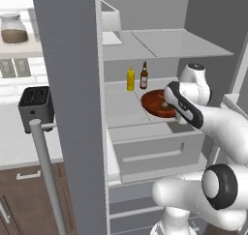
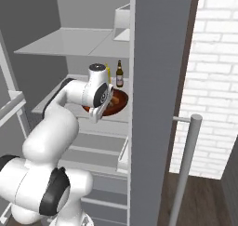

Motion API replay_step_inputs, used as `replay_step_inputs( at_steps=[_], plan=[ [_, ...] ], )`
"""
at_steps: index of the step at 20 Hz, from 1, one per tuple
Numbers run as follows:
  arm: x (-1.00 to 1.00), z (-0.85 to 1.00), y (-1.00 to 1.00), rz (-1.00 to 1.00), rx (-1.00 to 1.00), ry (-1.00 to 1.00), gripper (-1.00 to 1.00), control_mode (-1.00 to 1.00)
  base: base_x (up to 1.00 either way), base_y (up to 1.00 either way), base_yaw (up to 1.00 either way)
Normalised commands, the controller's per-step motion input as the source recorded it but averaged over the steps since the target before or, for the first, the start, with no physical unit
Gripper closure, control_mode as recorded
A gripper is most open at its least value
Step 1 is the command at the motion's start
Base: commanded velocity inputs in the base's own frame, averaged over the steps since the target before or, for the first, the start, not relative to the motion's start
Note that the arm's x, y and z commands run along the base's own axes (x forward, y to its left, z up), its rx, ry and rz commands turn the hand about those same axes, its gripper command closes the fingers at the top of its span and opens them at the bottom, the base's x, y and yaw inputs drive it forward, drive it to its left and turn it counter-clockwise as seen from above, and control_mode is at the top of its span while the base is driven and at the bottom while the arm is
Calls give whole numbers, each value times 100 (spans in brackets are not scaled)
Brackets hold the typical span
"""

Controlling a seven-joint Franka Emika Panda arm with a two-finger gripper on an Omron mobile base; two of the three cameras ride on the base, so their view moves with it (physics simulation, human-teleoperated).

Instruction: Pick the chicken drumstick and mushroom from their plates and place them in the bowl. Then put the bowl in the fridge.

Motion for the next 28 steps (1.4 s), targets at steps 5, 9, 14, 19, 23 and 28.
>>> replay_step_inputs(
  at_steps=[5, 9, 14, 19, 23, 28],
  plan=[
    [48, -31, -5, 0, 0, 0, 100, -100, 0, 0, 0],
    [40, -37, 0, 0, 0, 0, 100, -100, 0, 0, 0],
    [55, -27, 0, 0, 0, -1, 100, -100, 0, 0, 0],
    [48, -22, 0, 0, 0, 0, 100, -100, 0, 0, 0],
    [32, -7, 0, 0, 0, 0, 100, -100, 0, 0, 0],
    [22, -1, 0, 0, 0, 0, 100, -100, 0, 0, 0]
  ],
)
